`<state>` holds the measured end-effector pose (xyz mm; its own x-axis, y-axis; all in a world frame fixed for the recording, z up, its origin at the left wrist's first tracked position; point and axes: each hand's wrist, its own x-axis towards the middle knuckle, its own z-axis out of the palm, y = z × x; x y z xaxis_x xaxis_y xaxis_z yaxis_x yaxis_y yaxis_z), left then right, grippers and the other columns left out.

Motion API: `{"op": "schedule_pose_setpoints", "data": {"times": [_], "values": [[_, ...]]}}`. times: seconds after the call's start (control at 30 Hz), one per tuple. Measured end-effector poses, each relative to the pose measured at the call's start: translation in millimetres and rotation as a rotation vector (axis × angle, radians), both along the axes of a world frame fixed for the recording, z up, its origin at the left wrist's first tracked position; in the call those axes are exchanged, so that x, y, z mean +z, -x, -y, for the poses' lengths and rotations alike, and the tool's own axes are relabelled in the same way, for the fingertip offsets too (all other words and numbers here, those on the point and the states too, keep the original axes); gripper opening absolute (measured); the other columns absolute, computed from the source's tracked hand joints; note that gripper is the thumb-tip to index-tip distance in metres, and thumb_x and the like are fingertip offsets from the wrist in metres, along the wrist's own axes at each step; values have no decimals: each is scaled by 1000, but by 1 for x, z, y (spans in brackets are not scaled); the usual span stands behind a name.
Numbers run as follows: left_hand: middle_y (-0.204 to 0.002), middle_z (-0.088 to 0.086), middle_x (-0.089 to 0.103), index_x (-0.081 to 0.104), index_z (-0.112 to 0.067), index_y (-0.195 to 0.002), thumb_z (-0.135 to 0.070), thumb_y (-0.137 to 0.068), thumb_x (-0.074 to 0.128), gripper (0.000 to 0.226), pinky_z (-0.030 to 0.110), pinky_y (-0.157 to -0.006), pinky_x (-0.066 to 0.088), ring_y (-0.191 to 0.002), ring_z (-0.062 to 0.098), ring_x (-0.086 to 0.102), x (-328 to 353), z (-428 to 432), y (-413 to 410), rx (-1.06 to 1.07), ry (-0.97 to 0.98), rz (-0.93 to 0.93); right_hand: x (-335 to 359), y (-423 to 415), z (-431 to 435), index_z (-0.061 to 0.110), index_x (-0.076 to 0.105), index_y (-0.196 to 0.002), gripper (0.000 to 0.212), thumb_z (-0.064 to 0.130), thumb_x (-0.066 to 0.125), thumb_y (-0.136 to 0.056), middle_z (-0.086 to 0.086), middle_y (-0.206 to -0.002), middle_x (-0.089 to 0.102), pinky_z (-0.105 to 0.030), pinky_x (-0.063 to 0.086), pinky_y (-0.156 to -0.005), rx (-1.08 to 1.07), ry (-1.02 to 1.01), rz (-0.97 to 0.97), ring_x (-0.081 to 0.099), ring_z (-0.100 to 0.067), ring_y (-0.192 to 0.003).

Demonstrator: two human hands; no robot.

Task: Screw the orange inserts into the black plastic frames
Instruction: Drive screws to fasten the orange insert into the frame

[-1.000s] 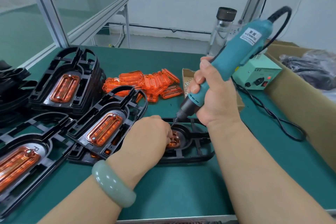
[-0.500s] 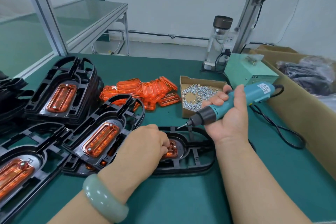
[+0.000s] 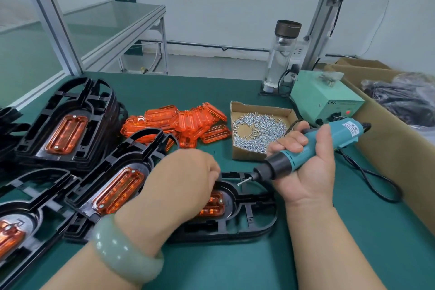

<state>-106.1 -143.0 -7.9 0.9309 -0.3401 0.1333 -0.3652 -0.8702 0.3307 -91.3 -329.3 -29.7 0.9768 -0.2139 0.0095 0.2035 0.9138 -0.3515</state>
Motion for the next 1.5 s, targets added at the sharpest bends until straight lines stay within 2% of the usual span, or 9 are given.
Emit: {"op": "schedule_pose_setpoints", "data": {"times": [0.3,0.5,0.67,0.87,1.0,1.13,1.2,1.33,1.5], "values": [[-120,-1,65,56,-20,-128,-21,-94,50,34,25,-95,39,-112,17,57,18,56,-70,-95,198,32,1,-2,4,21,52,-85,27,47,56,-82,13,-57,40,-19,43,-50,-4,-17,-8,42,-2,-42],[-139,4,50,36,-25,-140,-17,-97,40,44,40,-102,36,-125,26,48,1,93,-110,-228,-184,-132,-2,-5,4,21,53,-86,27,48,55,-84,12,-57,41,-19,45,-50,19,-9,-25,42,-2,-42],[-125,2,58,56,-20,-124,-24,-95,48,31,40,-98,39,-117,27,52,-3,98,-117,-232,-383,-220,-4,-7,2,21,54,-88,28,48,55,-83,12,-57,41,-20,45,-50,35,7,-28,42,-2,-42],[-106,6,65,67,-14,-109,-18,-86,61,24,38,-88,50,-101,27,60,-1,93,-116,-251,-264,-102,-4,-7,-2,21,53,-87,27,48,54,-83,11,-56,41,-19,44,-50,49,20,-30,42,-2,-41],[-81,5,62,70,-13,-88,-14,-82,60,12,31,-71,48,-85,26,61,-3,94,-116,-234,-203,-22,-5,-6,-3,21,54,-86,27,47,54,-82,11,-55,41,-18,44,-50,57,20,-31,42,-2,-41],[-103,1,71,74,-21,-98,-19,-87,60,17,28,-85,48,-96,19,62,-3,90,-119,-183,18,-30,-5,-7,-3,20,54,-87,27,47,53,-83,11,-56,41,-19,44,-49,60,26,-35,42,-2,-41],[-109,-1,69,73,-22,-102,-21,-91,58,19,23,-83,44,-96,15,61,-2,89,-121,-168,107,-34,-5,-7,-2,20,54,-87,27,47,53,-84,10,-56,41,-19,44,-49,57,24,-37,42,-3,-41],[-104,-1,70,73,-21,-103,-19,-92,58,19,17,-75,38,-80,7,53,-2,90,-122,-139,221,-67,-5,-8,-2,19,54,-87,27,46,55,-83,10,-56,41,-19,45,-48,60,18,-40,42,-3,-41],[-99,-6,68,73,-23,-100,-15,-90,58,20,17,-76,41,-78,5,54,-4,88,-122,-69,349,-105,-6,-7,0,20,54,-87,27,47,56,-82,11,-56,42,-19,44,-49,62,15,-40,43,-3,-41]]}}
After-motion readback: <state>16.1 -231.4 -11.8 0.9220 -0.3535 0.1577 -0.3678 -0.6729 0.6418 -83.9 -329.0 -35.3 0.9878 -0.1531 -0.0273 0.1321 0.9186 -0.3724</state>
